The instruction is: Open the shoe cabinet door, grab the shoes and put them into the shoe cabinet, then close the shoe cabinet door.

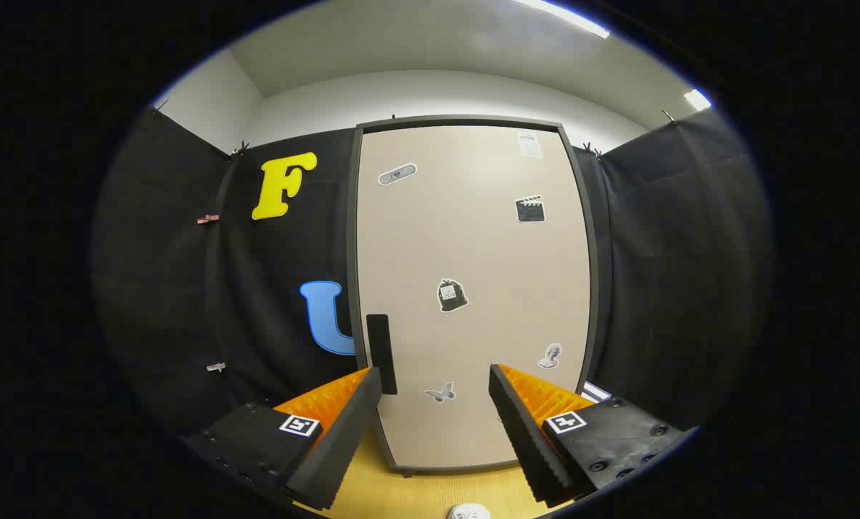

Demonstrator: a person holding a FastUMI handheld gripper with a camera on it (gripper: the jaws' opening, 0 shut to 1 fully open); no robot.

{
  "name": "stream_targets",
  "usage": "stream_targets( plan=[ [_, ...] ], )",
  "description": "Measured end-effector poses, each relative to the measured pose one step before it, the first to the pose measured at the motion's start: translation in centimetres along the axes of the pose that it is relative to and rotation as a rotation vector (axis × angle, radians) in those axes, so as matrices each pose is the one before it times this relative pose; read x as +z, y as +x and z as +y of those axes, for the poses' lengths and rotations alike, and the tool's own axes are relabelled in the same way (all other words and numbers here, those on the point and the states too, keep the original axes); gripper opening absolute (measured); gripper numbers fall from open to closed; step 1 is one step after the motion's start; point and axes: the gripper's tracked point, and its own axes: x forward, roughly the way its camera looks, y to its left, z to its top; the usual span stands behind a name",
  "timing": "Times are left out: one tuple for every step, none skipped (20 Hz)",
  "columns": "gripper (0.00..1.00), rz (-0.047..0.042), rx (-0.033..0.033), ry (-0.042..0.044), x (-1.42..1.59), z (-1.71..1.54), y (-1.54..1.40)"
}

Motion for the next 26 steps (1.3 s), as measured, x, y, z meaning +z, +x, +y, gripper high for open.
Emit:
stream_targets(
  plan=[
    [0.98, -0.00004, -0.00275, 0.00045, 0.045, -0.06, -0.024],
    [0.98, -0.0015, -0.002, 0.00138, 0.017, -0.014, -0.031],
    [0.98, -0.00349, -0.00148, 0.0016, 0.14, -0.012, -0.025],
    [0.97, -0.00091, -0.00015, 0.00045, 0.034, -0.004, -0.034],
    [0.97, -0.00052, -0.00194, -0.00087, 0.014, -0.003, -0.063],
    [0.97, 0.00007, -0.00083, -0.00036, 0.0, 0.033, -0.014],
    [0.98, 0.00104, -0.00102, -0.00079, -0.007, 0.071, 0.023],
    [0.98, 0.00256, 0.00056, 0.00004, -0.139, 0.049, 0.052],
    [0.98, 0.00263, -0.00078, 0.00027, -0.087, 0.023, -0.003],
    [0.98, 0.00051, -0.00005, -0.00002, -0.016, 0.076, 0.061],
    [0.98, -0.00151, 0.00049, 0.00079, 0.047, 0.104, 0.025],
    [0.98, -0.00221, 0.00273, 0.00032, -0.017, 0.17, 0.06],
    [0.98, -0.00217, 0.00221, -0.00012, 0.032, 0.157, 0.024],
    [0.97, -0.00005, 0.00134, -0.00071, -0.026, 0.15, 0.005],
    [0.97, 0.00155, 0.00054, -0.00193, -0.092, 0.115, 0.106],
    [0.97, 0.00256, 0.00101, -0.00114, -0.115, 0.141, 0.138],
    [0.98, 0.0033, 0.00125, -0.0007, -0.155, 0.208, 0.127],
    [0.98, 0.00341, 0.00167, -0.00116, -0.207, 0.104, 0.208],
    [0.97, 0.00263, 0.00071, -0.00102, -0.158, 0.18, 0.196],
    [0.98, 0.00193, 0.00071, 0.00002, -0.092, 0.16, 0.201],
    [0.98, 0.00063, 0.00229, 0.00146, -0.098, 0.226, 0.289],
    [0.98, 0.00049, 0.00201, 0.00256, -0.167, 0.224, 0.33],
    [0.98, 0.0021, 0.00371, 0.0018, -0.173, 0.315, 0.351],
    [0.98, 0.00336, 0.0025, 0.00112, -0.193, 0.341, 0.366],
    [0.97, 0.00312, 0.00279, 0.00167, -0.235, 0.337, 0.465],
    [0.97, 0.00174, 0.00258, 0.00272, -0.238, 0.384, 0.608]
  ],
)
